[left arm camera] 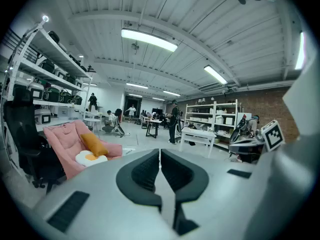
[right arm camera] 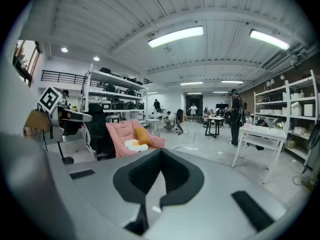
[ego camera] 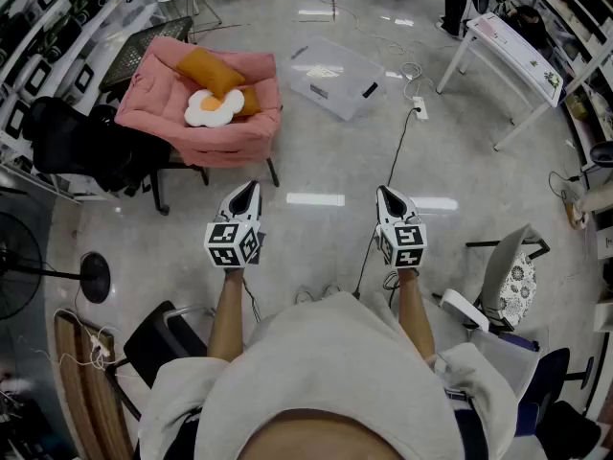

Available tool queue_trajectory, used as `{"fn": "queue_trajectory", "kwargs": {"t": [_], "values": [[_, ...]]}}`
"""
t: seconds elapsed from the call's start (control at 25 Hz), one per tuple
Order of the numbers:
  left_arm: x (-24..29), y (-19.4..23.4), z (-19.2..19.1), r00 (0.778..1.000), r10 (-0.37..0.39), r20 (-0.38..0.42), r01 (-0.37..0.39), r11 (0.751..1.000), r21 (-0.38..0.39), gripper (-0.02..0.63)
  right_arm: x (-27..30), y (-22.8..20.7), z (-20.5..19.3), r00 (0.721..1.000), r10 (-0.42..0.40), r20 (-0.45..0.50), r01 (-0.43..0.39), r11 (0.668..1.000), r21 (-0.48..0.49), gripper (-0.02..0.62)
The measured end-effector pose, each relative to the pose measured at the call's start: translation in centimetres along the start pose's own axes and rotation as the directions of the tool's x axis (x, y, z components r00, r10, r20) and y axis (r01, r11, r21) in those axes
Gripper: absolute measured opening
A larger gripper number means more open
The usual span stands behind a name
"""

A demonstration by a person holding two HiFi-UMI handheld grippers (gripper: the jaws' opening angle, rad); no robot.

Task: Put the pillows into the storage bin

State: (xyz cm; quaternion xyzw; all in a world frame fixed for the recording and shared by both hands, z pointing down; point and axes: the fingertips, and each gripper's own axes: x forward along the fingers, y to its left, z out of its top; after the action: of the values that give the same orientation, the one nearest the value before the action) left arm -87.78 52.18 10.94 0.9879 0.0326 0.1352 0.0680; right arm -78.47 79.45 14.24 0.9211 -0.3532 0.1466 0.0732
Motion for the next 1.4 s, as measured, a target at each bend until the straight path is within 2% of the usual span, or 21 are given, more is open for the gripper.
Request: {"fn": "queue_trajectory", "kwargs": {"t": [0.4, 0.6, 0.64, 0.68, 0.72, 1.12, 1.4], "values": [[1.0, -0.6, 0.1, 1.0, -0.011, -0.009, 0.011, 1.0, 0.012, 0.017, 0.5, -1.2, 0.5, 1.0, -0.011, 0.004, 0.011, 1.0, -0.003, -0.002], [1.9, -1.7, -0.1, 1.0, -0.012, -0.005, 0.012, 1.0, 0.014, 0.017, 0.8, -1.6, 0.7, 0.999, 0.026, 0.039, -0.027, 0.999, 0.037, -0.001], [2.2, -2.1, -0.2, 1.0, -0.014, -0.005, 0.014, 1.0, 0.014, 0.017, 1.0, -1.6, 0.6, 0.998, 0.046, 0.041, -0.047, 0.998, 0.045, 0.137], [2.4, -2.4, -0.2, 1.0, -0.014, -0.005, 0.014, 1.0, 0.015, 0.016, 1.2, -1.6, 0.4, 0.997, 0.064, 0.042, -0.066, 0.997, 0.05, 0.359], [2.7, -2.7, -0.2, 1.0, -0.014, -0.006, 0.014, 1.0, 0.015, 0.017, 1.4, -1.8, 0.3, 0.996, 0.075, 0.042, -0.077, 0.996, 0.049, 0.403], [5.4, -4.6, -2.3, 0.999, -0.008, -0.045, 0.008, 1.0, 0.0, 0.017, 3.1, -3.7, -1.3, 0.994, 0.104, 0.019, -0.105, 0.994, 0.037, 0.399], [10.1, -1.9, -2.4, 0.998, 0.007, -0.059, -0.008, 1.0, -0.019, 0.017, 8.3, -5.5, -1.6, 0.994, 0.112, -0.019, -0.111, 0.993, 0.035, 0.396]]}}
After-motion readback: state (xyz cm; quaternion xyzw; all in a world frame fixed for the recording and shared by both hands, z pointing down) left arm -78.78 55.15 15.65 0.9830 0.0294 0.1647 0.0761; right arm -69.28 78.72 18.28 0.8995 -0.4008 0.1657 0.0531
